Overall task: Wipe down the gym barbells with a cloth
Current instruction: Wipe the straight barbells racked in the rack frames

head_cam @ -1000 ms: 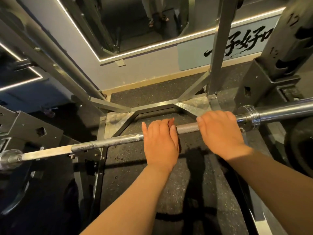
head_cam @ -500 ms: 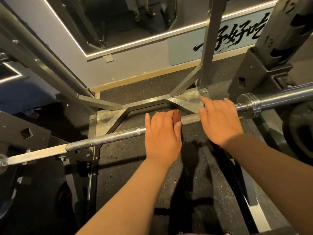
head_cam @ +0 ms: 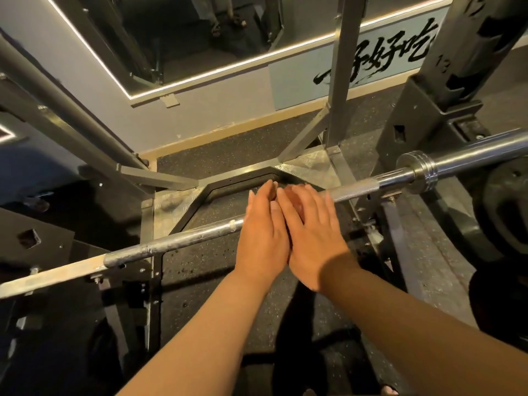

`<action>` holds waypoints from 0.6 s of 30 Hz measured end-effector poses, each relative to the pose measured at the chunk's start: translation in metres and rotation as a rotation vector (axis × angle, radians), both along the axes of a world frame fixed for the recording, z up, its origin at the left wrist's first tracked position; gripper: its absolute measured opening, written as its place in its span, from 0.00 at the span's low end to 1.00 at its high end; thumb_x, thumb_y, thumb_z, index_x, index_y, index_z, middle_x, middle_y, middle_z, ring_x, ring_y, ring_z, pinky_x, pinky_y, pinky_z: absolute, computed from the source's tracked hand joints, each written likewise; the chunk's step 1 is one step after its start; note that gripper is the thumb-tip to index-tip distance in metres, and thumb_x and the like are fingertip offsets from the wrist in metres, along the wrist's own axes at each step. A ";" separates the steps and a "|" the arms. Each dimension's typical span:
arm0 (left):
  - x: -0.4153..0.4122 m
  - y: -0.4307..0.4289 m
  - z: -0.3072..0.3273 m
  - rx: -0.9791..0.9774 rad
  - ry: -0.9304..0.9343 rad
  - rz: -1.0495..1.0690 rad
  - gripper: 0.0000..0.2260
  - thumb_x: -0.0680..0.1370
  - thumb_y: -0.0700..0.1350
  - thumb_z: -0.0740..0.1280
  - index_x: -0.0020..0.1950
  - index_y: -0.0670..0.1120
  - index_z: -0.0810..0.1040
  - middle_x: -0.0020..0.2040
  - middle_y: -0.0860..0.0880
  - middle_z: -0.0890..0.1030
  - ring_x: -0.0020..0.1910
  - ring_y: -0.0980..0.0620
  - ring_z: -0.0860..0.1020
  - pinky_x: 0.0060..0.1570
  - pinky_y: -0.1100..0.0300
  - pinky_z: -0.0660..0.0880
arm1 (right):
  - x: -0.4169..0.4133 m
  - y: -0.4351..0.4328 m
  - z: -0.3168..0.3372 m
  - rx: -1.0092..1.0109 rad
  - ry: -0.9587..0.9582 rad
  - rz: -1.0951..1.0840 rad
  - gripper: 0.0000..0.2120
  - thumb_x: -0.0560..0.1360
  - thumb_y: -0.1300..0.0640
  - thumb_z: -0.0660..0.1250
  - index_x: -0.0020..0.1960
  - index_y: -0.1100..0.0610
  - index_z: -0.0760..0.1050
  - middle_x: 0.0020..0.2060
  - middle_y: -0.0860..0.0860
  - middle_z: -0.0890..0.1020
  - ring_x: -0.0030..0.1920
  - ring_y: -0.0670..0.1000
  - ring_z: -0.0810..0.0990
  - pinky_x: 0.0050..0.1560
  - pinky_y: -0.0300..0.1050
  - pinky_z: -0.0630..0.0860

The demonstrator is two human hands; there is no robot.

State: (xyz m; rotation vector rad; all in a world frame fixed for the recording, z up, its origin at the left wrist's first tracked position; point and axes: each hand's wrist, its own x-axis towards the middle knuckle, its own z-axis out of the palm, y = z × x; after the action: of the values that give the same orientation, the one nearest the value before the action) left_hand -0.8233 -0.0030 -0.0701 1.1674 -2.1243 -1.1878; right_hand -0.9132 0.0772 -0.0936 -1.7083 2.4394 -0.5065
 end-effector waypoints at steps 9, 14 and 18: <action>-0.004 0.004 0.004 -0.202 -0.153 -0.018 0.19 0.86 0.44 0.56 0.77 0.45 0.67 0.67 0.47 0.76 0.68 0.49 0.69 0.69 0.55 0.66 | -0.079 0.013 0.012 -0.033 0.218 -0.082 0.22 0.84 0.44 0.47 0.69 0.52 0.69 0.62 0.52 0.75 0.65 0.56 0.73 0.76 0.58 0.60; -0.010 0.002 -0.001 -0.310 -0.213 -0.020 0.16 0.85 0.43 0.58 0.72 0.44 0.73 0.60 0.46 0.80 0.63 0.44 0.74 0.68 0.51 0.67 | -0.047 -0.008 0.019 -0.023 0.111 -0.364 0.25 0.82 0.48 0.43 0.66 0.56 0.72 0.62 0.55 0.75 0.69 0.57 0.70 0.80 0.63 0.51; -0.013 0.000 -0.006 -0.415 -0.183 -0.038 0.14 0.84 0.41 0.58 0.66 0.43 0.77 0.52 0.47 0.82 0.53 0.45 0.77 0.62 0.49 0.70 | -0.035 -0.009 0.010 -0.069 0.081 -0.127 0.20 0.84 0.48 0.48 0.67 0.55 0.71 0.62 0.55 0.74 0.69 0.58 0.69 0.80 0.62 0.51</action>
State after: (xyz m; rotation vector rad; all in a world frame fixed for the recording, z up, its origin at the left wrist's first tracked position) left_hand -0.8359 -0.0027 -0.0760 1.0780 -2.3867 -0.6250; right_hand -0.9483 0.0679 -0.0834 -1.6370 2.6303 -0.5529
